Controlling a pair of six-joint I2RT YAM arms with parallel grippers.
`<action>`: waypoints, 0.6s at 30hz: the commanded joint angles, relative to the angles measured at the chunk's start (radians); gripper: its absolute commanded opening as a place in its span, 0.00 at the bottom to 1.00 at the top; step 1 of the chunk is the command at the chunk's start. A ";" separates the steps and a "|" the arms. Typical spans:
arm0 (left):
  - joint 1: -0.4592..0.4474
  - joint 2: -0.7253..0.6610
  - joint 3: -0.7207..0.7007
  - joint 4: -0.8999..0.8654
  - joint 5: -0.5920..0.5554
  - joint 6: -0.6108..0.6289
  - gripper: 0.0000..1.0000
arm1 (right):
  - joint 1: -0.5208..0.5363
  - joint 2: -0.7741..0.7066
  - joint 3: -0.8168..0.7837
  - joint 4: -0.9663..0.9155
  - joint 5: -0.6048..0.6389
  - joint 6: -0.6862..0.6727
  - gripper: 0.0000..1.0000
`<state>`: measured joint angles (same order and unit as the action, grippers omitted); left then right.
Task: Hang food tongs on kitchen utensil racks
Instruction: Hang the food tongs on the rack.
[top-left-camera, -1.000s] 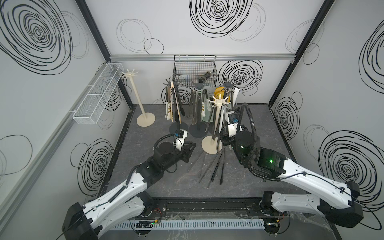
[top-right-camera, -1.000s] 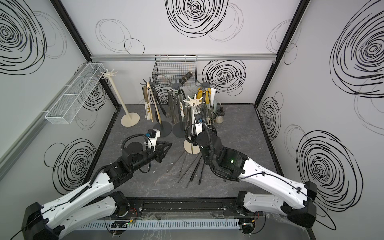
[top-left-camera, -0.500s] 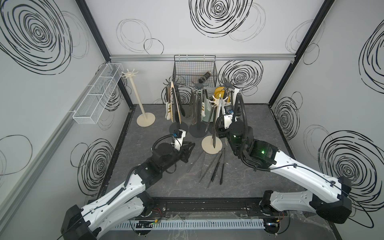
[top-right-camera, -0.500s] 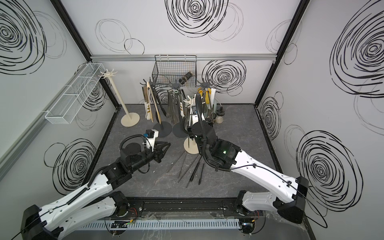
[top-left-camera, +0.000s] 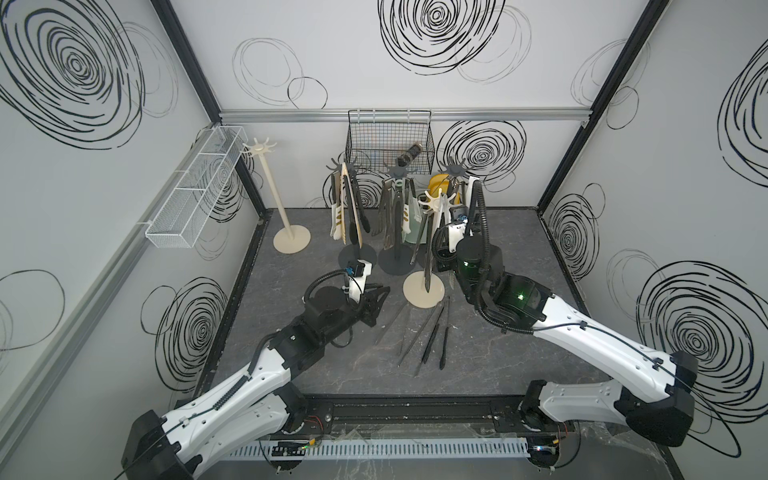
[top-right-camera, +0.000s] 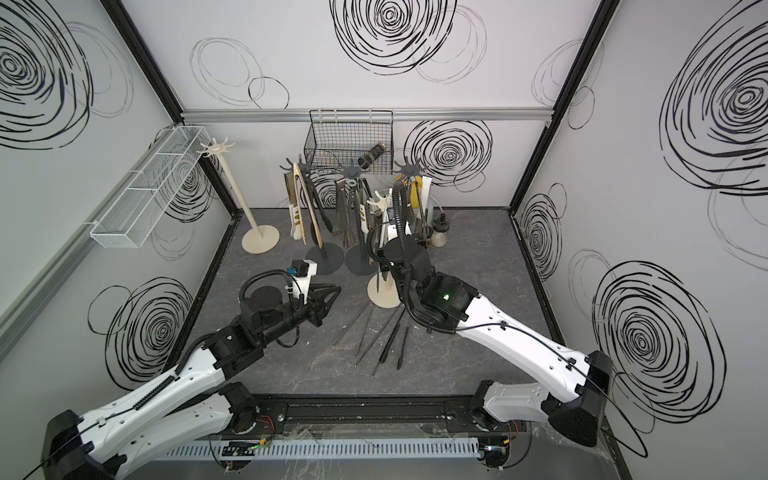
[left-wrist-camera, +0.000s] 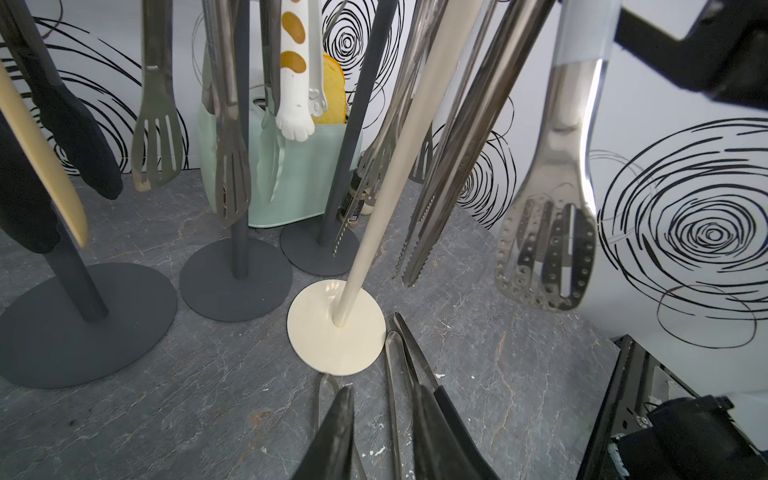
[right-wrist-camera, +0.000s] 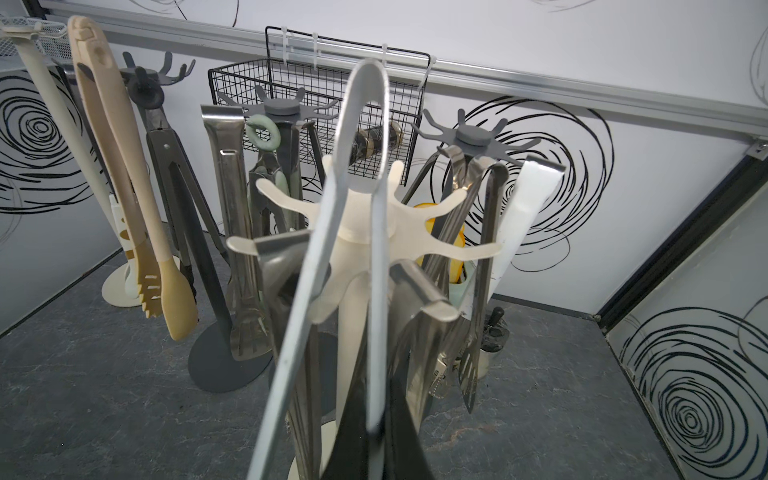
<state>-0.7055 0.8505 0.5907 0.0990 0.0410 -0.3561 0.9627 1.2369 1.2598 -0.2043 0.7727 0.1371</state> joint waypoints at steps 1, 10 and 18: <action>0.006 -0.008 -0.014 0.040 0.009 0.000 0.28 | -0.006 0.011 -0.011 0.034 -0.013 0.033 0.00; 0.006 -0.014 -0.020 0.041 0.011 0.000 0.28 | -0.007 0.021 -0.055 0.019 -0.001 0.072 0.00; 0.007 -0.020 -0.023 0.044 0.015 -0.001 0.28 | -0.007 0.021 -0.100 -0.009 0.005 0.111 0.00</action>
<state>-0.7048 0.8467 0.5781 0.0994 0.0463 -0.3561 0.9600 1.2549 1.1889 -0.1703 0.7712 0.2165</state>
